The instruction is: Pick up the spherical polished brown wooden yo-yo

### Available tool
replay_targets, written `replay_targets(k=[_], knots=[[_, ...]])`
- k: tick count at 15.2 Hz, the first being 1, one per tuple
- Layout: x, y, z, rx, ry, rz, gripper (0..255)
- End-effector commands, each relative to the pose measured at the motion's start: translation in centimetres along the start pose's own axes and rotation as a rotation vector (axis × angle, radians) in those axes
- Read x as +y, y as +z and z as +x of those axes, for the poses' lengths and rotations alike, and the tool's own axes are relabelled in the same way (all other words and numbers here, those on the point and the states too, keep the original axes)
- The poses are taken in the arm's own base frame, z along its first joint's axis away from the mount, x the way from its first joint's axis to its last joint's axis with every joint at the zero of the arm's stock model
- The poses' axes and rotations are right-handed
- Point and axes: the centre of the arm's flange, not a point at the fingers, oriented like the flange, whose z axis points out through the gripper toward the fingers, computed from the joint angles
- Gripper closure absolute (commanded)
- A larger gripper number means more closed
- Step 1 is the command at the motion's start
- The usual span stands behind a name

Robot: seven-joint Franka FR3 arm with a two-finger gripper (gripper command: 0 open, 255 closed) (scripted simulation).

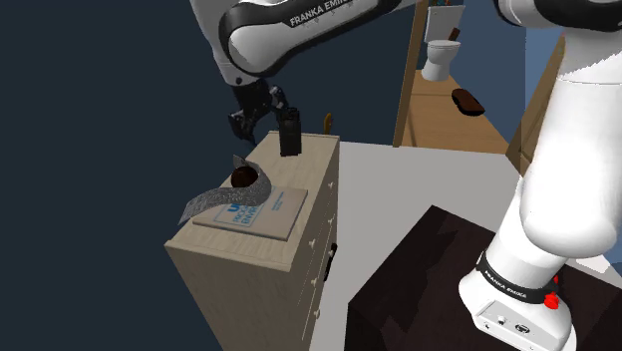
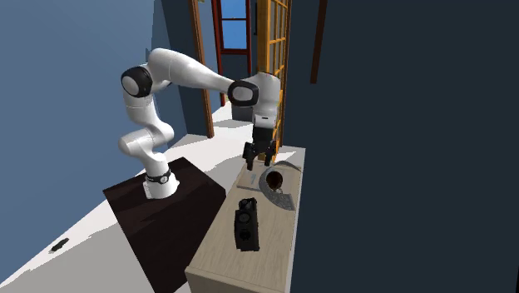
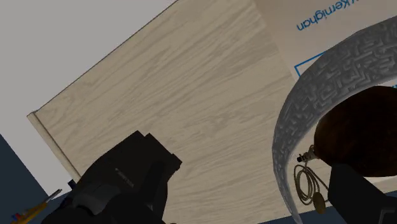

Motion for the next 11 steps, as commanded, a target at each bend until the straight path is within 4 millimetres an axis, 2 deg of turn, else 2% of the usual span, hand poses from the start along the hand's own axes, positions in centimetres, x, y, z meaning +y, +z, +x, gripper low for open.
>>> replay_targets(k=[1, 6, 11], knots=[[-2.2, 1.1, 1.5, -0.001, -0.007, -0.018, 0], [-7.5, 3.8, 5.3, -0.004, -0.025, -0.061, 0], [-8.2, 5.9, 5.1, -0.004, -0.026, -0.062, 0]])
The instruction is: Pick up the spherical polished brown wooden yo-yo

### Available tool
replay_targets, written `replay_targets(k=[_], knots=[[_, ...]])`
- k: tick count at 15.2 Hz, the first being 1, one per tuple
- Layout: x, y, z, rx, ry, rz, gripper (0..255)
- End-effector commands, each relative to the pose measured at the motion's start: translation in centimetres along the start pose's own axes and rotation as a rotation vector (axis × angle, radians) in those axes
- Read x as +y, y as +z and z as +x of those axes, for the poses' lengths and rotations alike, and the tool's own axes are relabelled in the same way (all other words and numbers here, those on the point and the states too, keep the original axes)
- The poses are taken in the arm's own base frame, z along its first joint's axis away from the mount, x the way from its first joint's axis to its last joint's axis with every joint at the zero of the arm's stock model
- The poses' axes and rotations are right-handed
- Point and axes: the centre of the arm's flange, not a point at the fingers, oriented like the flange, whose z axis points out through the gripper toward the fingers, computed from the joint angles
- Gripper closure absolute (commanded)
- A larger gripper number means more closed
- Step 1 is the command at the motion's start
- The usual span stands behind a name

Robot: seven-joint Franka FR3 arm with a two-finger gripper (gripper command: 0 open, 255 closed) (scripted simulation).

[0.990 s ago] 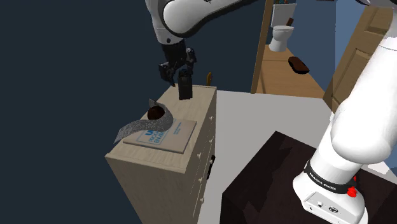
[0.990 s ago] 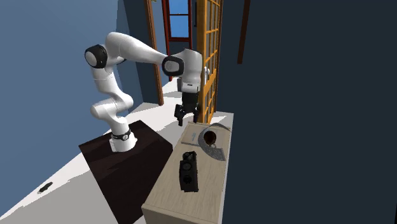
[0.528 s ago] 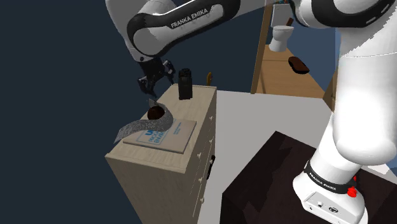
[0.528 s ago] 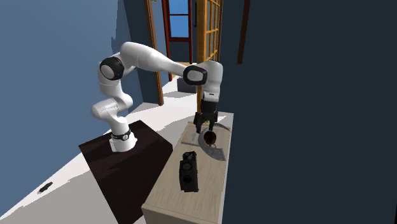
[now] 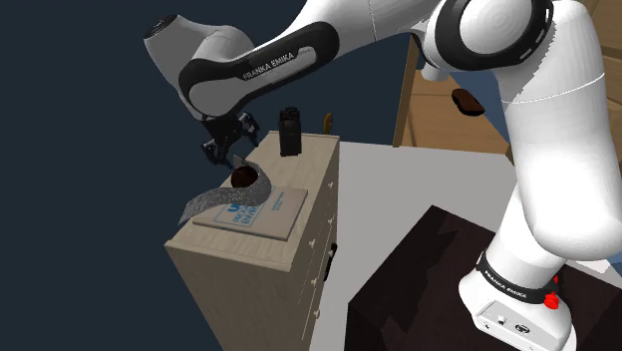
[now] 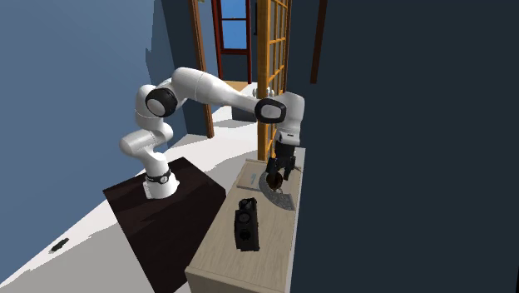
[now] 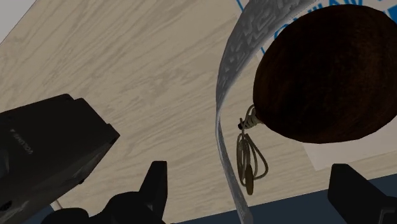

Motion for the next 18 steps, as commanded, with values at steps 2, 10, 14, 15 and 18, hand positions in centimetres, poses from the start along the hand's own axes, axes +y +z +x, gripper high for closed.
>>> replay_targets(k=[2, 10, 14, 15, 18], knots=[[-0.5, 1.5, -0.1, 0.000, 0.000, 0.000, 0], [-0.8, 2.3, -0.2, 0.000, 0.000, 0.000, 255], [-0.8, 2.3, -0.2, 0.000, 0.000, 0.000, 255], [-0.8, 2.2, -0.2, 0.000, 0.000, 0.000, 255], [-0.3, 0.8, 0.0, 0.000, 0.000, 0.000, 255]])
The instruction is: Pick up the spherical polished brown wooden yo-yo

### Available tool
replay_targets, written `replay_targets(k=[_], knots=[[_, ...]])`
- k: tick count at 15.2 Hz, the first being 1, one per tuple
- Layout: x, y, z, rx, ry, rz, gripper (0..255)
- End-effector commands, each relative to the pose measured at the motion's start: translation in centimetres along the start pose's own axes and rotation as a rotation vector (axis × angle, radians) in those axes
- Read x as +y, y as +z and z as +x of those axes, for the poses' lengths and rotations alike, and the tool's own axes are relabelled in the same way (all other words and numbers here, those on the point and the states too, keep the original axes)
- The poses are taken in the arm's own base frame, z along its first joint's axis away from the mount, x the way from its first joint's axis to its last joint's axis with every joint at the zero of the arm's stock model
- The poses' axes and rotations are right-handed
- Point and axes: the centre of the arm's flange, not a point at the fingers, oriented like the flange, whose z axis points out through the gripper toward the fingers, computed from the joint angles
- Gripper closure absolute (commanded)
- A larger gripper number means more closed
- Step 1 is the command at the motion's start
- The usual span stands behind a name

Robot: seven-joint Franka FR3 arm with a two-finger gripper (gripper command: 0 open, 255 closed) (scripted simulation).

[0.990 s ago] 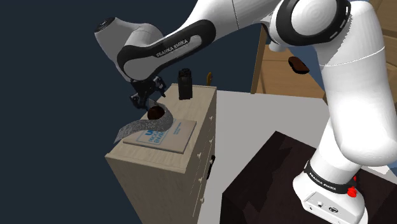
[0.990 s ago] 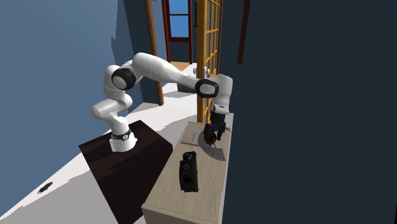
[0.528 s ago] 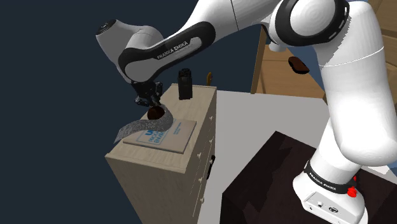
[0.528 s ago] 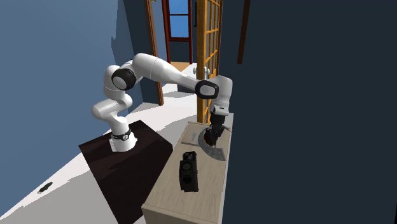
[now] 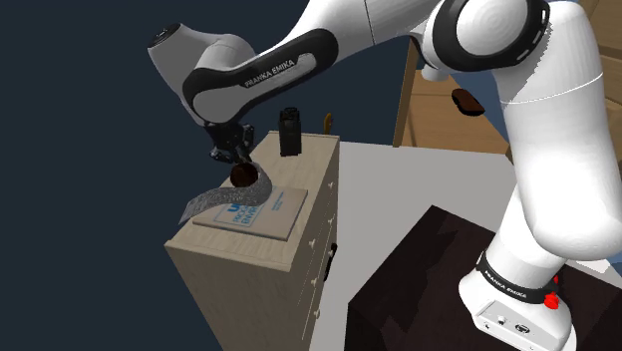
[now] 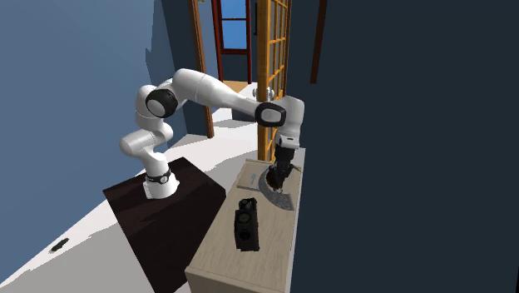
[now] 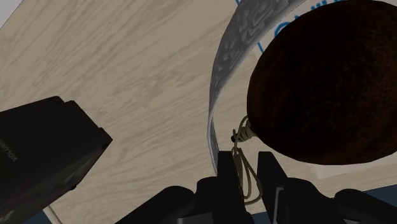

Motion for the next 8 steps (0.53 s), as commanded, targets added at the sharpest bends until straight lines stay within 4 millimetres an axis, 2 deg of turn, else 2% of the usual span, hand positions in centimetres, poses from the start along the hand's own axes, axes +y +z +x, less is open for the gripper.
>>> replay_targets(k=[1, 8], knots=[[0.3, -1.0, 0.1, 0.000, 0.000, 0.000, 255], [1.5, -4.5, 0.5, 0.000, 0.000, 0.000, 255]])
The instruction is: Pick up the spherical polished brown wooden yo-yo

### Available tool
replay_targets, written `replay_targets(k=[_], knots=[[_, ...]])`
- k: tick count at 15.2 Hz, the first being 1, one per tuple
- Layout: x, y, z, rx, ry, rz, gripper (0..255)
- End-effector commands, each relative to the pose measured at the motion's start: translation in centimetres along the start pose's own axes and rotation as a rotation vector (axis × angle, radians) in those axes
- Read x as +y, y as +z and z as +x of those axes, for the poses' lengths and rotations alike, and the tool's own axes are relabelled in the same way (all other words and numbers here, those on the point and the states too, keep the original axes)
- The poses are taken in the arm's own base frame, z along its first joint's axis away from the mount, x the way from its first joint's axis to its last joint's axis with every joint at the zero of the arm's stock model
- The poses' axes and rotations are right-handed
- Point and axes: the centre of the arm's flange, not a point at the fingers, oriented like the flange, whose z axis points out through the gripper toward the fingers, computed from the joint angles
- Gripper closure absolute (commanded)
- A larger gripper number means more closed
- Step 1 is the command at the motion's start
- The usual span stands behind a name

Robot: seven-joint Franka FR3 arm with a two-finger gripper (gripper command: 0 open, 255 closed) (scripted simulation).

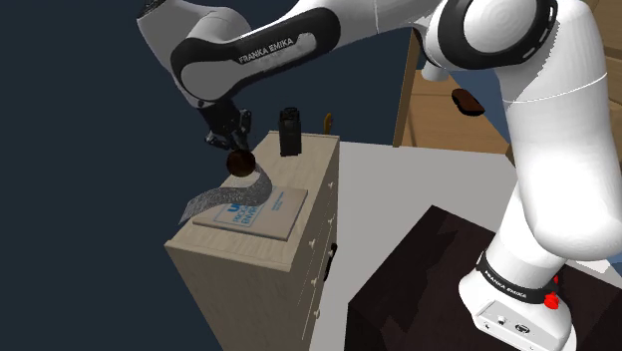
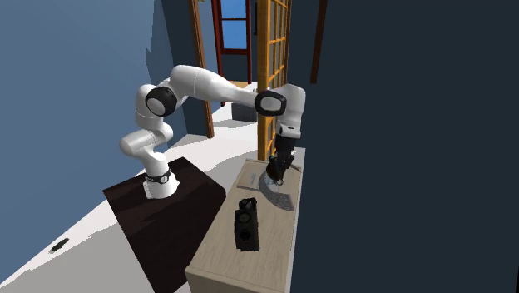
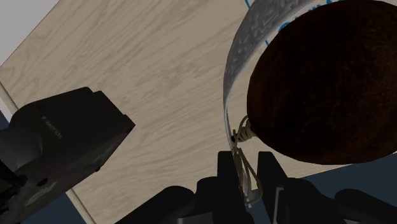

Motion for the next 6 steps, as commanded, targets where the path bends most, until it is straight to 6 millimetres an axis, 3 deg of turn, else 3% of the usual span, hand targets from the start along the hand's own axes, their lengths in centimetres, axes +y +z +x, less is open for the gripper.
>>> replay_targets(k=[1, 6], knots=[[0.3, -1.0, 0.2, 0.000, 0.000, 0.000, 255], [0.9, -2.6, 0.4, 0.000, 0.000, 0.000, 255]])
